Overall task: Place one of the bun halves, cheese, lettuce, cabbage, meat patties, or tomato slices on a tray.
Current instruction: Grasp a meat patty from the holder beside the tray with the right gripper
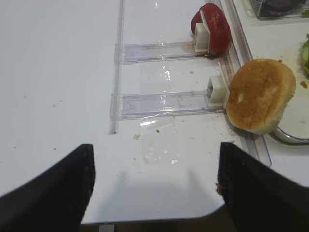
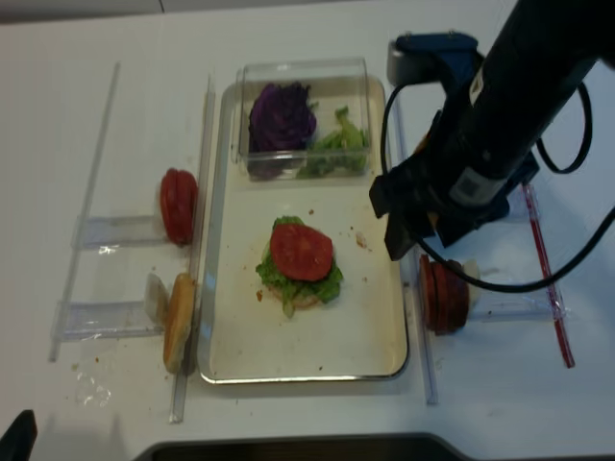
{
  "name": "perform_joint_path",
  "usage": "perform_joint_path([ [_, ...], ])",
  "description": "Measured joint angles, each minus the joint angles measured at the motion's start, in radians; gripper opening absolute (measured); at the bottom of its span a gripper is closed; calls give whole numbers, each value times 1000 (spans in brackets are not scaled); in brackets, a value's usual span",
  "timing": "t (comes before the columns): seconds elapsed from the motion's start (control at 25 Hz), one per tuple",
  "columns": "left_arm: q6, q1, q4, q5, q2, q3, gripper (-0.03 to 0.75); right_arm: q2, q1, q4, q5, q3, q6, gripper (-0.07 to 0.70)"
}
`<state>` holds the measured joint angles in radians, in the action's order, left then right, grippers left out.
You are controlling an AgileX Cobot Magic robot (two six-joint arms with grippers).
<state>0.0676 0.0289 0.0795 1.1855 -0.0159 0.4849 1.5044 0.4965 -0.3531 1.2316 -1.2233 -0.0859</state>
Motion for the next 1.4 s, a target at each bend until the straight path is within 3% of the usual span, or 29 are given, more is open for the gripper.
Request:
perform_joint_path([
  [0.36, 2, 0, 0, 0, 0, 0, 489, 69, 28, 60, -1, -15, -73, 491],
  [1.4, 2, 0, 0, 0, 0, 0, 489, 202, 28, 80, -11, -26, -82, 491],
])
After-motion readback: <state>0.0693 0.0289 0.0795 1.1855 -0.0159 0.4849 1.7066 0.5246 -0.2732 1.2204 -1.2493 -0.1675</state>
